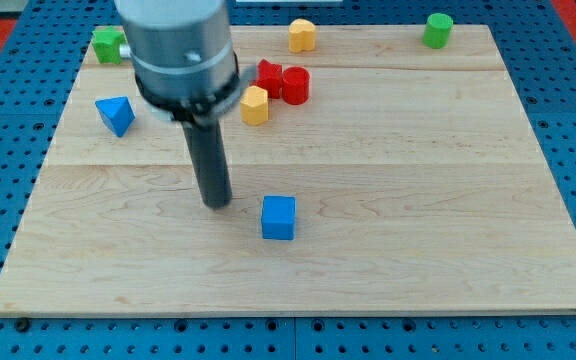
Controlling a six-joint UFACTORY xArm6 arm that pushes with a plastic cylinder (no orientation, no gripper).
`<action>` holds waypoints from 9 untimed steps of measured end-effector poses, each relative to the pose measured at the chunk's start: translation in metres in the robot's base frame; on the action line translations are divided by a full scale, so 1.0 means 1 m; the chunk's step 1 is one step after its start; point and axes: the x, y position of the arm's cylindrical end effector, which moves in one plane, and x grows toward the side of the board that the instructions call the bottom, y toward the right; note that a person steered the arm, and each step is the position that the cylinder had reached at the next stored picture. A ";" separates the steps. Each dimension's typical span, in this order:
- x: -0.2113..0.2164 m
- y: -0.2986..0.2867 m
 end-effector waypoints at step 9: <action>-0.017 0.179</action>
